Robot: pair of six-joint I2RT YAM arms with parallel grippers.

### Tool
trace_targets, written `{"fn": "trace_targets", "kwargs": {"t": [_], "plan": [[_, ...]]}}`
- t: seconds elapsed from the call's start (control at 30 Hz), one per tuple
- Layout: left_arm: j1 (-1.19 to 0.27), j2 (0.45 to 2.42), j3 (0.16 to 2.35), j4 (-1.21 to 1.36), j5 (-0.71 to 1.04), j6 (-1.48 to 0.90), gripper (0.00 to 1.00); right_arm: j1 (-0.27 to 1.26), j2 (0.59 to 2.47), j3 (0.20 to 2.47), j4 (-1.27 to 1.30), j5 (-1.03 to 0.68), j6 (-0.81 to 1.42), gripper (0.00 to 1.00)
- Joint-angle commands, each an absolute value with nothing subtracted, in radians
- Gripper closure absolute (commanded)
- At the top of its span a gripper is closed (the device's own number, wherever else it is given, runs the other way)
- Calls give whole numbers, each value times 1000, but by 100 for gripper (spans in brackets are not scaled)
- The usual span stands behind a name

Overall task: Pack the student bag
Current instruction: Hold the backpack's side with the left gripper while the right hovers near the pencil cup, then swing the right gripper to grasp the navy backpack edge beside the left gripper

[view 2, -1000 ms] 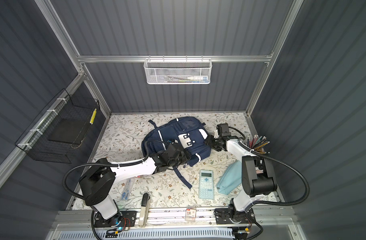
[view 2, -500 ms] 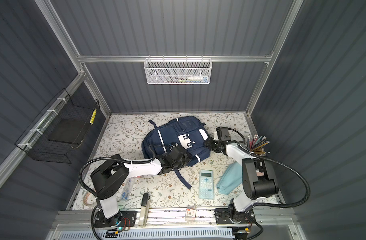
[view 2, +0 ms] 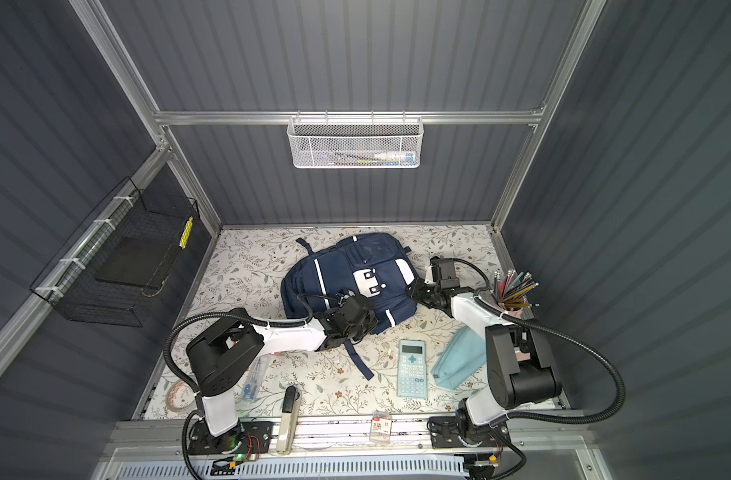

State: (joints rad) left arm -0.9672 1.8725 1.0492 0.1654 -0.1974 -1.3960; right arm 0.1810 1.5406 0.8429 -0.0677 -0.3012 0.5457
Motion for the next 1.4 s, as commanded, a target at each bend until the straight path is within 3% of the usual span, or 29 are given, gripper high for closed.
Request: {"fn": "trace_targets", "kwargs": {"t": [0.0, 0.1, 0.23, 0.53, 0.6, 0.7, 0.9, 1.1, 1.37], "plan": [[-958, 1813, 1024, 110, -230, -1355, 100, 166, 1542, 828, -170, -307, 527, 66], [-957, 1760, 998, 62, -249, -1312, 100, 138, 1551, 828, -156, -314, 528, 81], [-950, 1692, 946, 34, -243, -1290, 100, 129, 1561, 843, -162, -292, 521, 89], [-948, 1616, 922, -34, -243, -1207, 100, 124, 1559, 865, -171, -255, 518, 94], [-927, 1631, 918, 3, -191, -1186, 100, 128, 1502, 826, -118, -300, 519, 86], [-900, 1654, 908, 116, -93, -1147, 100, 147, 1370, 782, -142, -279, 508, 53], [-900, 1673, 942, 168, -21, -1072, 100, 323, 1152, 740, -276, -125, 658, 33], [-900, 1671, 946, 217, 27, -1098, 100, 477, 1257, 657, 20, -177, 961, 39], [-894, 1629, 948, 213, 69, -1122, 100, 506, 1456, 619, 350, -128, 1104, 41]]}}
